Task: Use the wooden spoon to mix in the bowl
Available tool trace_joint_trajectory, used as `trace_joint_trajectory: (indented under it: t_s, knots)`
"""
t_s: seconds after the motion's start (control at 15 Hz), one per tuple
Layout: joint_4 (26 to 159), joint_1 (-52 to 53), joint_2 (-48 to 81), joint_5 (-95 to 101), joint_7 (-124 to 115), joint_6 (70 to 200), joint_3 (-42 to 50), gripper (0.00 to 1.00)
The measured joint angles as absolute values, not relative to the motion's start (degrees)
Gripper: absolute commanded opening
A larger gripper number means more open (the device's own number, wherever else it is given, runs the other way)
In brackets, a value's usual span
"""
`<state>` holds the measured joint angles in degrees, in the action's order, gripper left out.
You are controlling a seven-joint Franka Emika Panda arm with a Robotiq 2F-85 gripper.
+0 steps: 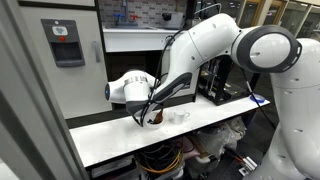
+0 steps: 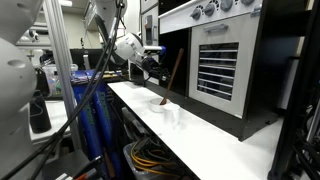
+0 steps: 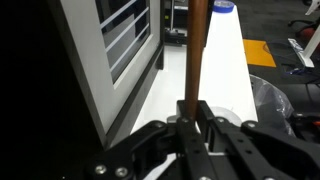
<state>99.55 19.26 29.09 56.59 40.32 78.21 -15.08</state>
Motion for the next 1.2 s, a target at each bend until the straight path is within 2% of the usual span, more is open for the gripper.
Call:
trace_joint_trajectory:
  t_s: [1.2]
  knots:
    - [97.10, 21.82, 32.33, 63.24, 34.60, 78.84, -16.16, 0.03]
